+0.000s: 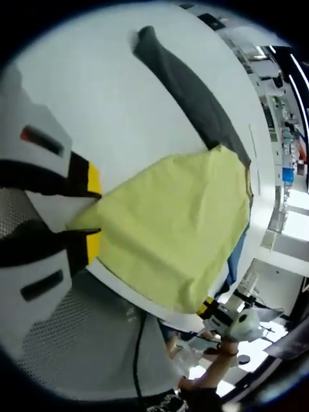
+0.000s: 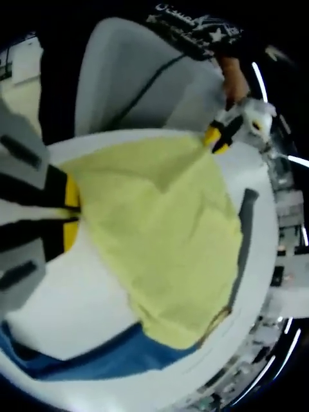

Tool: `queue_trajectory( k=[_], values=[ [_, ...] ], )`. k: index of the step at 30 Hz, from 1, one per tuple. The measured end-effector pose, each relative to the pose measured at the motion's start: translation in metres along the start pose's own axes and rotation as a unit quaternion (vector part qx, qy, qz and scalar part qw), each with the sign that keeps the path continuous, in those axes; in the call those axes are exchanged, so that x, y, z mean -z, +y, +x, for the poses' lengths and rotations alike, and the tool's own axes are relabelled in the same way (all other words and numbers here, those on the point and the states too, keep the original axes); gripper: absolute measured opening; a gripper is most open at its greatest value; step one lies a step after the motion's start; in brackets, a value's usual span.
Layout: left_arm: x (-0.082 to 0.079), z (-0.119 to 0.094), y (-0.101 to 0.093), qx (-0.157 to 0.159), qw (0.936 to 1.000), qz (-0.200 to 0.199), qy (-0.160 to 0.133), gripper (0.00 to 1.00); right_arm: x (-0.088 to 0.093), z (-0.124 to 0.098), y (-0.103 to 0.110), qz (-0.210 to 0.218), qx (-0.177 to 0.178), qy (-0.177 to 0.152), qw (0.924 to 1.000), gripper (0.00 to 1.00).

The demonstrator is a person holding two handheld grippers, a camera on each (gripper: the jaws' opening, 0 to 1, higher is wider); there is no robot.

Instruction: Fold the garment on the visible template until the final outline fits inside the template.

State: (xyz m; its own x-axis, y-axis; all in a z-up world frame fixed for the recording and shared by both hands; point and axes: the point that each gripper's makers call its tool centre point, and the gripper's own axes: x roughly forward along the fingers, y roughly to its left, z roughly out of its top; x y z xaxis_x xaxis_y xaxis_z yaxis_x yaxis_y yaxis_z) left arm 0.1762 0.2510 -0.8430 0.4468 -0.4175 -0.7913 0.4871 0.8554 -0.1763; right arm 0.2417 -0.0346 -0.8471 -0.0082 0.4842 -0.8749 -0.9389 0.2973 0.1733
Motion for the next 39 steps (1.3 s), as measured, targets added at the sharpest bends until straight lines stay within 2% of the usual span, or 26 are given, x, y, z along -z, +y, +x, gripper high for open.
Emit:
queue_trajectory(
  k=[3, 6, 11, 13, 15, 21, 22, 27, 28, 31, 36, 39],
  values=[
    [0.002, 0.001, 0.001, -0.011, 0.9998, 0.014, 0.003, 0.01, 0.003, -0.002, -0.002, 0.013, 0.009, -0.007, 0.9999, 0.00],
    [0.001, 0.001, 0.002, -0.011, 0.9999, 0.002, 0.000, 0.00, 0.007, -0.008, -0.002, 0.041, 0.026, -0.014, 0.9987, 0.00],
    [-0.003, -0.001, 0.001, -0.012, 0.9998, 0.014, -0.001, 0.00, 0.017, -0.020, -0.005, 0.080, 0.053, -0.028, 0.9950, 0.00],
    [-0.004, -0.002, 0.003, -0.016, 0.9997, 0.017, 0.001, 0.00, 0.023, -0.026, -0.007, 0.110, 0.069, -0.038, 0.9908, 0.00],
    [-0.006, -0.004, 0.003, -0.017, 0.9997, 0.020, 0.002, 0.00, 0.028, -0.028, -0.006, 0.119, 0.071, -0.043, 0.9894, 0.00],
    [-0.010, -0.007, 0.005, -0.018, 0.9996, 0.021, 0.003, 0.00, 0.038, -0.036, 0.001, 0.169, 0.102, -0.052, 0.9790, 0.00],
    [-0.011, -0.009, 0.005, -0.018, 0.9996, 0.022, 0.004, 0.00, 0.038, -0.038, -0.001, 0.190, 0.112, -0.058, 0.9736, 0.00],
    [-0.010, -0.010, 0.010, -0.021, 0.9996, 0.018, 0.003, 0.00, 0.041, -0.045, 0.005, 0.251, 0.125, -0.075, 0.9571, 0.00],
    [-0.009, -0.010, 0.011, -0.022, 0.9996, 0.017, 0.002, 0.00, 0.044, -0.046, 0.008, 0.284, 0.126, -0.076, 0.9475, 0.00],
    [-0.008, -0.011, 0.012, -0.022, 0.9996, 0.016, 0.003, 0.00, 0.043, -0.048, 0.010, 0.309, 0.131, -0.095, 0.9373, 0.00],
    [-0.008, -0.012, 0.013, -0.023, 0.9996, 0.014, 0.002, 0.00, 0.045, -0.052, 0.013, 0.323, 0.149, -0.101, 0.9293, 0.00],
    [-0.005, -0.012, 0.012, -0.021, 0.9997, 0.012, 0.005, 0.00, 0.050, -0.052, 0.014, 0.326, 0.172, -0.089, 0.9254, 0.00]
  ],
)
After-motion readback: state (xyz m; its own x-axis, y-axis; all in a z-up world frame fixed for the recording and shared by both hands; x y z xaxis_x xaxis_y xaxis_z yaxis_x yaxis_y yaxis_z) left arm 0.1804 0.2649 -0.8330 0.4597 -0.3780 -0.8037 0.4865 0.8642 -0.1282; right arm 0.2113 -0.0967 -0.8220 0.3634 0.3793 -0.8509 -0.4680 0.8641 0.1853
